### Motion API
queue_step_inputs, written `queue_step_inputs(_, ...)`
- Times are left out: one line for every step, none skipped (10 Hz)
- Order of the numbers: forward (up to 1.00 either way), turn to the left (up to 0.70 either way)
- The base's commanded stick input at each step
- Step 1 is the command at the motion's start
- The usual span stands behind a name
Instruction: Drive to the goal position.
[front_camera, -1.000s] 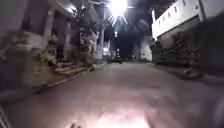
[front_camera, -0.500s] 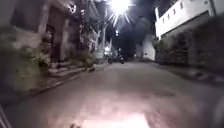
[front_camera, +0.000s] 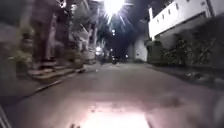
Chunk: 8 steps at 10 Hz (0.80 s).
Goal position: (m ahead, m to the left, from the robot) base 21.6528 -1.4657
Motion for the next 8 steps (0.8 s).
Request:
queue_step_inputs(1.00,-0.27)
queue_step_inputs(1.00,-0.19)
queue_step_inputs(1.00,0.00)
queue_step_inputs(1.00,0.00)
queue_step_inputs(1.00,0.00)
queue_step_inputs(1.00,0.00)
queue_step_inputs(1.00,0.00)
queue_step_inputs(1.00,0.00)
